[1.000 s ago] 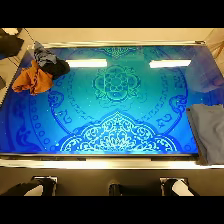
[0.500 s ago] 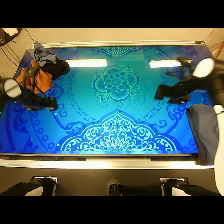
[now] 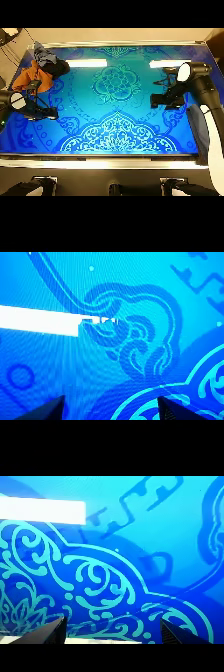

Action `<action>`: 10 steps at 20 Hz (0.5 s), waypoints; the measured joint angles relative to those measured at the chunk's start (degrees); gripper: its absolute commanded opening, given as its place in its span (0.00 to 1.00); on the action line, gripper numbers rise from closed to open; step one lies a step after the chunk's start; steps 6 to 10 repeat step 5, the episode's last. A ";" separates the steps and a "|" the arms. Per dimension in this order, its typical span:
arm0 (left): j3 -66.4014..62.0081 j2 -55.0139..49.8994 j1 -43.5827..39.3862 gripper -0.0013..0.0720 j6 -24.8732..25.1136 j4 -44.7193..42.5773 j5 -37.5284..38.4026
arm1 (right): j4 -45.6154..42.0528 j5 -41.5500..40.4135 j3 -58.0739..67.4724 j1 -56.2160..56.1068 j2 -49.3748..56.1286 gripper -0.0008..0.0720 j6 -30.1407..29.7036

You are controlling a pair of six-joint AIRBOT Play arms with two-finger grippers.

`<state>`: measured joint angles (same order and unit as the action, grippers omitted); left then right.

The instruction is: Fold the shirts.

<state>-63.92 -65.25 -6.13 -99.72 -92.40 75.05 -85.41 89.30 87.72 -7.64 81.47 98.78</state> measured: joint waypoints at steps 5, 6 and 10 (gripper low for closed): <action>0.26 0.07 0.00 0.97 -0.20 -0.02 -0.07 | -0.26 0.24 0.00 -0.20 0.00 0.95 0.02; 0.26 0.07 0.00 0.97 -0.20 -0.02 -0.07 | -0.26 0.24 0.00 -0.20 0.00 0.95 0.02; 0.26 0.07 0.00 0.97 -0.20 -0.02 -0.07 | -0.26 0.24 0.00 -0.20 0.00 0.95 0.02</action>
